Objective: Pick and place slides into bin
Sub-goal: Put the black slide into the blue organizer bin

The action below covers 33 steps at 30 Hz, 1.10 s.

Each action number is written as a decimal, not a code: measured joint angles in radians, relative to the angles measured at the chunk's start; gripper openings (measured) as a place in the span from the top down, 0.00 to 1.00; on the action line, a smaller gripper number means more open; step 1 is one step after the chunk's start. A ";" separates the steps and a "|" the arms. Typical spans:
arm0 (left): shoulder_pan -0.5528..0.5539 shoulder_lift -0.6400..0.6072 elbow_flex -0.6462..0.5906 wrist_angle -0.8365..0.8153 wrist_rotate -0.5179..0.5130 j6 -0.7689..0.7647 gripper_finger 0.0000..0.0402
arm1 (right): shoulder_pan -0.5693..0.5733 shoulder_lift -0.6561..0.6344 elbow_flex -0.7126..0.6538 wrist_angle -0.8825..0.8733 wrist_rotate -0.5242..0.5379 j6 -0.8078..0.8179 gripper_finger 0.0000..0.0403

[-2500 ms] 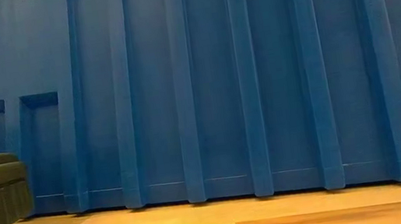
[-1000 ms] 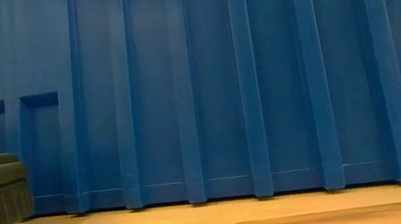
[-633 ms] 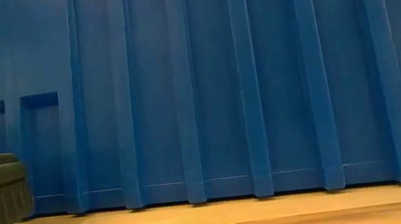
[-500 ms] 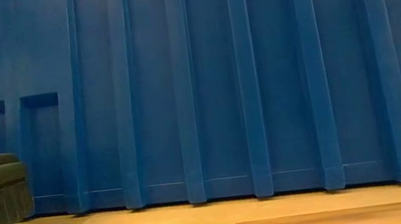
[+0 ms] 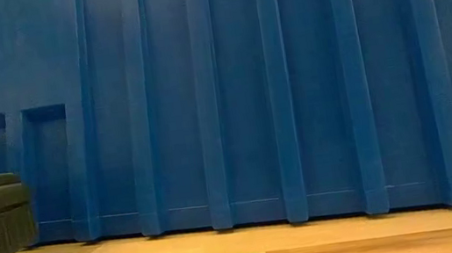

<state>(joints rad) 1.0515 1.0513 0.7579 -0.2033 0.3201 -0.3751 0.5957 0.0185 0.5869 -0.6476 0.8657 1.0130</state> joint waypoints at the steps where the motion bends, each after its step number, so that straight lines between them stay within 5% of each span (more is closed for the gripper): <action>1: -0.024 -0.011 -0.003 -0.075 -0.037 -0.031 0.97 | 0.000 0.000 0.000 0.000 0.001 0.000 0.38; 4: -0.068 -0.032 -0.002 -0.190 -0.119 -0.071 0.97 | 0.000 0.000 0.000 -0.006 0.014 0.000 0.38; 8: -0.114 -0.045 -0.001 -0.246 -0.065 -0.044 0.98 | 0.000 0.000 0.000 -0.001 -0.002 0.000 0.38; 18: -0.118 -0.059 0.000 -0.579 -0.279 0.161 1.00 | 0.000 0.000 0.000 0.001 -0.004 -0.024 0.38; 26: -0.128 -0.048 0.000 -0.557 -0.408 0.651 1.00 | 0.000 0.000 0.000 -0.017 0.058 0.001 0.38; 33: -0.200 -0.038 0.000 -0.600 -0.467 0.813 0.97 | 0.000 0.000 0.000 -0.017 0.114 0.026 0.38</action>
<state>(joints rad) 0.8514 1.0129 0.7578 -0.8030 -0.1466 0.4379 0.5957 0.0185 0.5869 -0.6643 0.9796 1.0389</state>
